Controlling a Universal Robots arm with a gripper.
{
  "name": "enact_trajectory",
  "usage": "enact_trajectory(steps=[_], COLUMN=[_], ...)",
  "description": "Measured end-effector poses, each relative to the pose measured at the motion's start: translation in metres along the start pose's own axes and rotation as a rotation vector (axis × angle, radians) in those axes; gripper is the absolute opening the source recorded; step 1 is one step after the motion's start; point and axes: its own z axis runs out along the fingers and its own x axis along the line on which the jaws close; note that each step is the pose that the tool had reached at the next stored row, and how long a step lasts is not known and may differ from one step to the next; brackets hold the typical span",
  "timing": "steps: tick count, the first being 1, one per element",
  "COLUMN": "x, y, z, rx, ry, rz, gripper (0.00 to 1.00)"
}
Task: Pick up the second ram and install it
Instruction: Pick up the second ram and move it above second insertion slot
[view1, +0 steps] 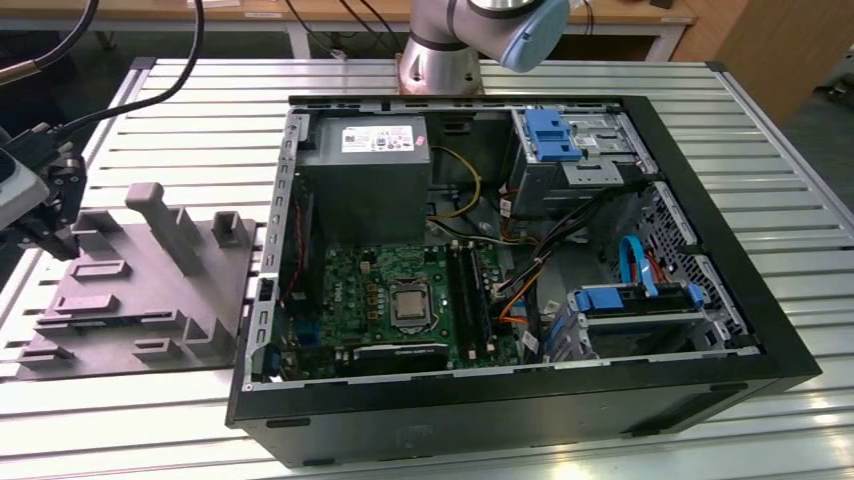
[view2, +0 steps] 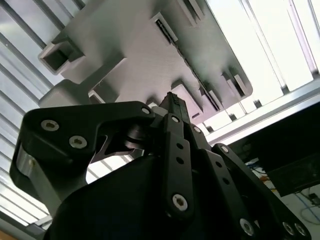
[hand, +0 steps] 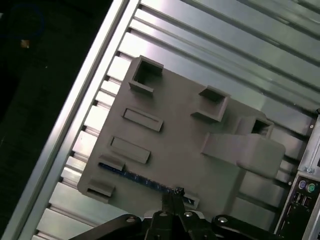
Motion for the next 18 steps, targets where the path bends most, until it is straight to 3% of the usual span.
enact_trajectory(steps=[18], x=[0.0004], y=[-0.0003], z=[0.0057], rx=[-0.0201], ry=[0.0131], rz=[-0.286], gripper=[0.1])
